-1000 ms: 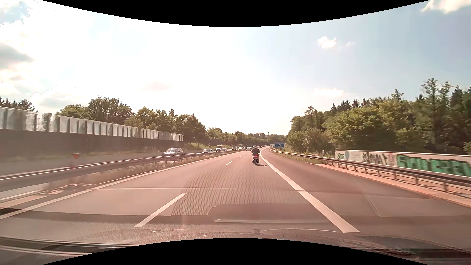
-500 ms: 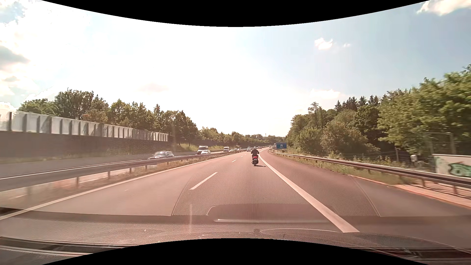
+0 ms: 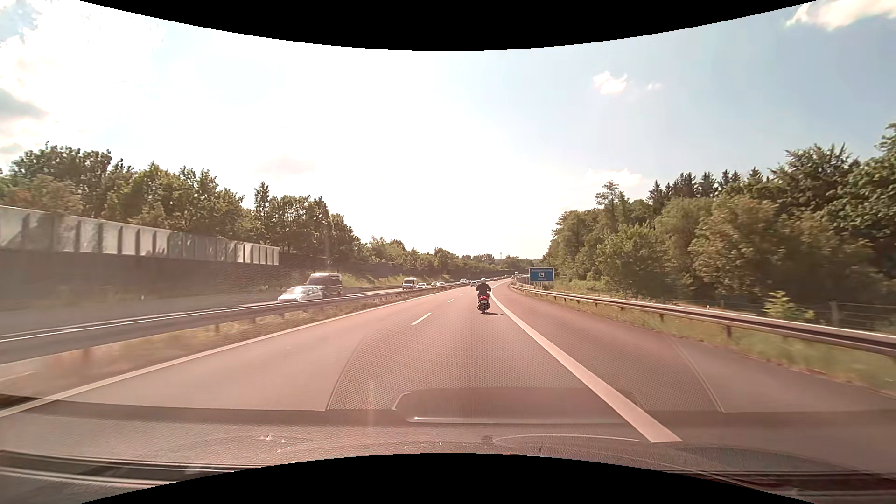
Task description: Follow the waypoints while adhering to traffic rules and regulations
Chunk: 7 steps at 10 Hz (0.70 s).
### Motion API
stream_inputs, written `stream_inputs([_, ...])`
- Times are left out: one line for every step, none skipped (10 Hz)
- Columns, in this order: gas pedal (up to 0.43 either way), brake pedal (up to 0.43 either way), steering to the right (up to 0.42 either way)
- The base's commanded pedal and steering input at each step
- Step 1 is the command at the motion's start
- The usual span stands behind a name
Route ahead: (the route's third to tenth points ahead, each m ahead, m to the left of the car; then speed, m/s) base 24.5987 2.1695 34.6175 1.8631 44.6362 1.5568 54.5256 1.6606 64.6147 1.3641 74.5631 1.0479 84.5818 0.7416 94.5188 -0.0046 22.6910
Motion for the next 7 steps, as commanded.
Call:
stream_inputs([0.24,0.012,0.006])
stream_inputs([0.24,0.012,0.006])
stream_inputs([0.24,0.012,0.005])
stream_inputs([0.24,0.012,0.005])
stream_inputs([0.24,0.012,0.005])
stream_inputs([0.24,0.012,0.005])
stream_inputs([0.24,0.012,0.004])
